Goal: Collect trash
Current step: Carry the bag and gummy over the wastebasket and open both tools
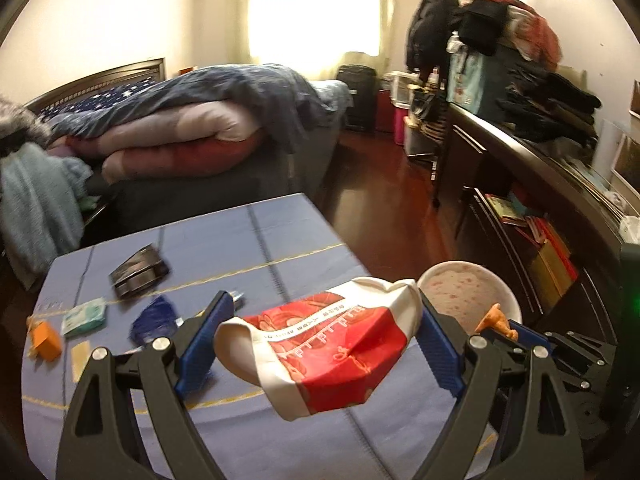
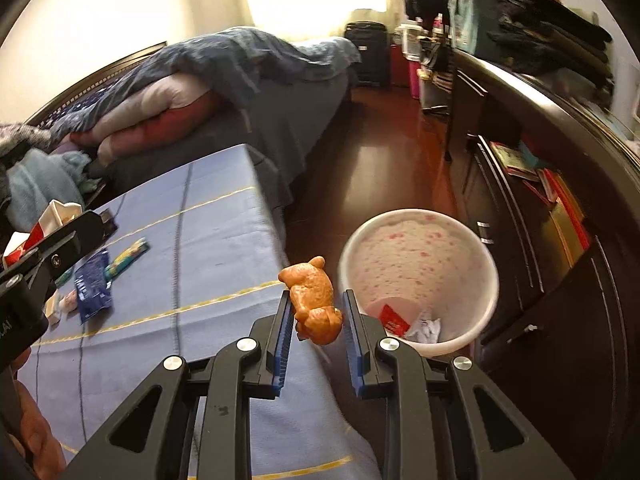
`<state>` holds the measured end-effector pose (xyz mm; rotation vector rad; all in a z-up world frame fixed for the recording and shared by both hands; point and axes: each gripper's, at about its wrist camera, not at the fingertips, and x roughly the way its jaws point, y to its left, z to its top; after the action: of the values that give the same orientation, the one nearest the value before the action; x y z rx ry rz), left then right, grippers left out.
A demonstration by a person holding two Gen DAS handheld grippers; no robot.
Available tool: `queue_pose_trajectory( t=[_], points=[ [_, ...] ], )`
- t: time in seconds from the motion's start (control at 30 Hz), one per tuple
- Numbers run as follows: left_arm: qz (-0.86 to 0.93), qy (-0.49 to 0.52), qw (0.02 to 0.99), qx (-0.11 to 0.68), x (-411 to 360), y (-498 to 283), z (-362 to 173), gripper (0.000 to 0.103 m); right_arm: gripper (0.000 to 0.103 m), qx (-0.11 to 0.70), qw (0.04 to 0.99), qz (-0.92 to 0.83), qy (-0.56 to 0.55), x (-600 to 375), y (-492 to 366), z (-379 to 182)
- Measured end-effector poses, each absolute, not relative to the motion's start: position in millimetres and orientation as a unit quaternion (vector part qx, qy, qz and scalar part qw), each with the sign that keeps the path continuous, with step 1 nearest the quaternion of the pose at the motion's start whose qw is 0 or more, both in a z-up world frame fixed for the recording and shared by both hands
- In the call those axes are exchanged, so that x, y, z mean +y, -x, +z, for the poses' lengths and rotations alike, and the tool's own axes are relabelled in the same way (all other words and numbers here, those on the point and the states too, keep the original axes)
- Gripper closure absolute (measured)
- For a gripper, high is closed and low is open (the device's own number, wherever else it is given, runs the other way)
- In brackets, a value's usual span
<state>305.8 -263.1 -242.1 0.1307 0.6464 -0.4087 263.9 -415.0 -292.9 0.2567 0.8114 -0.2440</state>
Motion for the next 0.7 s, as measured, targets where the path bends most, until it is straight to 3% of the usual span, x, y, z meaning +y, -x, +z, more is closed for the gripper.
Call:
queue_pose_trajectory(
  t=[0.7],
  points=[
    [-0.316,-0.117,0.88,0.333,-422.6,-345.6,-272.8,0.016,0.078,0.369,0.888,-0.212,-0.174,-533.0,-265.0,-313.7]
  ],
)
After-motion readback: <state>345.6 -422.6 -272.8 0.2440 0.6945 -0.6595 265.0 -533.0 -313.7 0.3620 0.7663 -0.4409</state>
